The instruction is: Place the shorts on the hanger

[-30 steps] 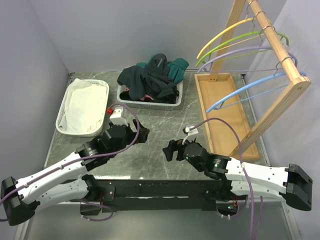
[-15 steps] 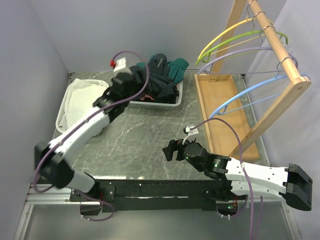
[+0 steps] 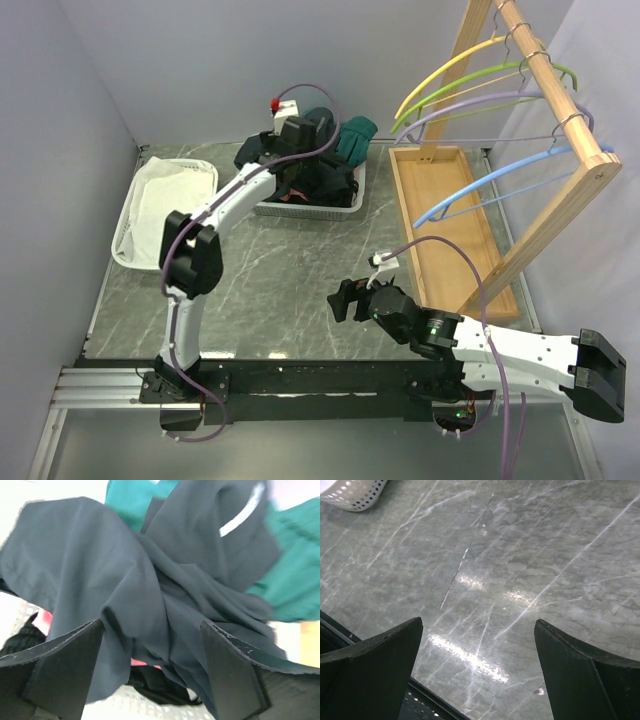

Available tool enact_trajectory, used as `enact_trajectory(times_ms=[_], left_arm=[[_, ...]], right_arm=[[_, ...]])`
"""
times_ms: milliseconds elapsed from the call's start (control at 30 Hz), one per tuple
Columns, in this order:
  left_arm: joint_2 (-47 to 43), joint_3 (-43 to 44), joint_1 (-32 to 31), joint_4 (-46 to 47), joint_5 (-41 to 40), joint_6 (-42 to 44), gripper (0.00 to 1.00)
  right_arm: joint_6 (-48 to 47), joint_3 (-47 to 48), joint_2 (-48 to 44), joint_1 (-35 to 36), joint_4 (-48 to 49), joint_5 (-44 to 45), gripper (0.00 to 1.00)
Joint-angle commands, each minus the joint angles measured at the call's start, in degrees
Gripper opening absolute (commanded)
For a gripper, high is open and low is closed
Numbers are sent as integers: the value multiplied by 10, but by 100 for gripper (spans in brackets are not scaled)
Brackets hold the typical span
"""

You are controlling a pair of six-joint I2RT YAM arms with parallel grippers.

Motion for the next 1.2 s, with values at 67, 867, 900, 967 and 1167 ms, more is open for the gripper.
enact_trajectory(times_ms=[67,867,900,967,1167], left_arm=[[44,81,2,-28,-40,2,68],[-240,28,2,114,68,77,1],[-248,32,1,110,70,77,1],[-273,36,-5,104,77,77,1],[-333,30,-76,64,35,97,1]], right_arm=[[-17,23,5,-1,-13,36,100],[-45,75,15,0,-29,71,100],[-47,77,14,0,-30,74,100],[-51,81,15,0,-30,76,100],[-55,105,13,0,-27,63,100]])
